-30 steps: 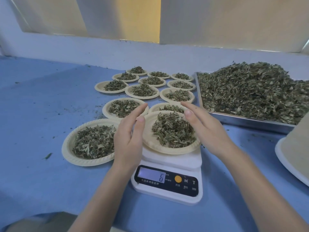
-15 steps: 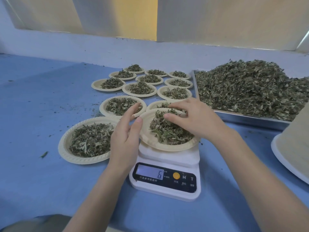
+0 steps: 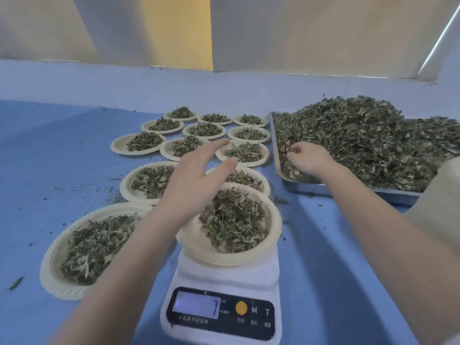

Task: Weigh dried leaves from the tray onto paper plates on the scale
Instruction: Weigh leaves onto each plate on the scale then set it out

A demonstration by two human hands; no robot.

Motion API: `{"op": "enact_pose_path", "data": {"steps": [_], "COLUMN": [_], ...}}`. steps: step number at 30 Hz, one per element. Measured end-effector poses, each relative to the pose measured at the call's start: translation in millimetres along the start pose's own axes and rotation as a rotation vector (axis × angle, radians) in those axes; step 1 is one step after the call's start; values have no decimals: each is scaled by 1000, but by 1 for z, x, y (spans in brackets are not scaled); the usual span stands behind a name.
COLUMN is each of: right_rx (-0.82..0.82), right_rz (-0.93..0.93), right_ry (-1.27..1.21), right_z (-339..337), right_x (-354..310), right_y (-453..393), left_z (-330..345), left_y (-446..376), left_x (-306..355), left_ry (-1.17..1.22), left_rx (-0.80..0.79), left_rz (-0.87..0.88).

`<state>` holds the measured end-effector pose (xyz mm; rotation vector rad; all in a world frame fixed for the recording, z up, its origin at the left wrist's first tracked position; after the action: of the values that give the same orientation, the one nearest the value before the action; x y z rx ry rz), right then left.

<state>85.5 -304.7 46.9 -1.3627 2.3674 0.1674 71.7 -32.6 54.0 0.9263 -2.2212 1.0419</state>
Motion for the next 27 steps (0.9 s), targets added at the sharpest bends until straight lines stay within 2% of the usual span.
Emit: {"op": "enact_pose_path", "data": {"steps": [4, 8, 10, 12, 14, 18, 22, 27], "right_rx": [-112, -19, 80, 109, 45, -55, -47, -54], "right_rz": [89, 78, -8, -174, -289, -366, -350, -238], "right_ry": [118, -44, -141, -173, -232, -248, -340, -540], "right_z": [9, 12, 14, 19, 24, 27, 27, 39], "right_x": [21, 19, 6, -14, -32, -47, -40, -26], "right_y": [-32, -29, -10, 16, 41, 76, 107, 143], "left_z": [6, 4, 2, 0, 0, 0, -2, -1], "left_y": [-17, -19, -19, -17, -13, 1, 21, 53], "left_x": [-11, -22, -24, -26, -28, -28, -23, -19], "left_ry": [106, 138, 92, 39, 10, 22, 54, 141], "left_rx": [36, 42, -12, -68, -92, -88, -39, 39], "left_rz": [-73, -124, -138, -166, -204, -222, -228, -225]}}
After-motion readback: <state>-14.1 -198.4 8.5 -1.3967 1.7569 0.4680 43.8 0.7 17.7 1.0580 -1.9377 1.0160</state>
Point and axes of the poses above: each hand's wrist, its own y-axis away from the middle knuckle, its own z-axis out of the palm, x = y × z, the point moved 2 cm from there along -y, towards the middle knuckle, and after that the axes turned 4 degrees about z, right-handed, at the moved point
